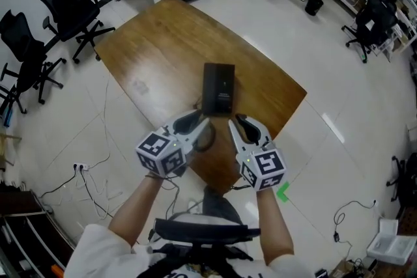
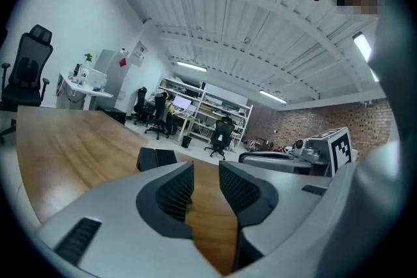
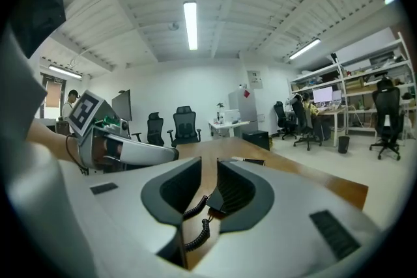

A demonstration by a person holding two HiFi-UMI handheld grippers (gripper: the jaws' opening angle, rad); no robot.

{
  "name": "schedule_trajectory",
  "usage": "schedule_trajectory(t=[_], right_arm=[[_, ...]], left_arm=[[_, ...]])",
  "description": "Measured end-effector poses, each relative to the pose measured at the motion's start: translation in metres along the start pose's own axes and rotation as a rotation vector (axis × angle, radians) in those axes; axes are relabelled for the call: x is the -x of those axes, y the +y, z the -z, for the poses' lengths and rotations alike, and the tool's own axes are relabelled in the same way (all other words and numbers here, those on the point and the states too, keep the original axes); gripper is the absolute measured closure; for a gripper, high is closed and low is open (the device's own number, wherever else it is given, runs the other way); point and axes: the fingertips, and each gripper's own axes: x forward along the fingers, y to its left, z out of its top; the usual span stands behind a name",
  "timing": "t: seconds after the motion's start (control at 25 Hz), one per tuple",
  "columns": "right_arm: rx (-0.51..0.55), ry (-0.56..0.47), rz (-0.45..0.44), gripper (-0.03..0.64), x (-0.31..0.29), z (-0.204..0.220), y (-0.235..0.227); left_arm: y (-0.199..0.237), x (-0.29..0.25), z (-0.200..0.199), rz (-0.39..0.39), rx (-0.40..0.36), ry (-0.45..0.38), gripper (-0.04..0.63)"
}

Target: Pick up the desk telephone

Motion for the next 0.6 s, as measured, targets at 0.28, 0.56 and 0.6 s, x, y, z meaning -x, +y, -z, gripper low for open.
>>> schedule_trajectory(t=[0.28, 0.56, 0.6], right_arm=[[-0.068, 0.068, -0.067, 0.482, -0.035, 0.026, -0.030], [-0.117, 0.146, -0.116, 0.420, -0.060, 0.054, -0.058], [-0.130, 0.156, -0.122, 0.420, -0.064, 0.059, -0.063]], left_arm=[[0.044, -0.035, 0.033, 0.009, 0.064, 0.102, 0.399], [0.082, -0.063, 0.069, 0.012, 0.104, 0.208, 0.355], [0.088, -0.067, 0.073, 0.013, 0.119, 0.218, 0.341]])
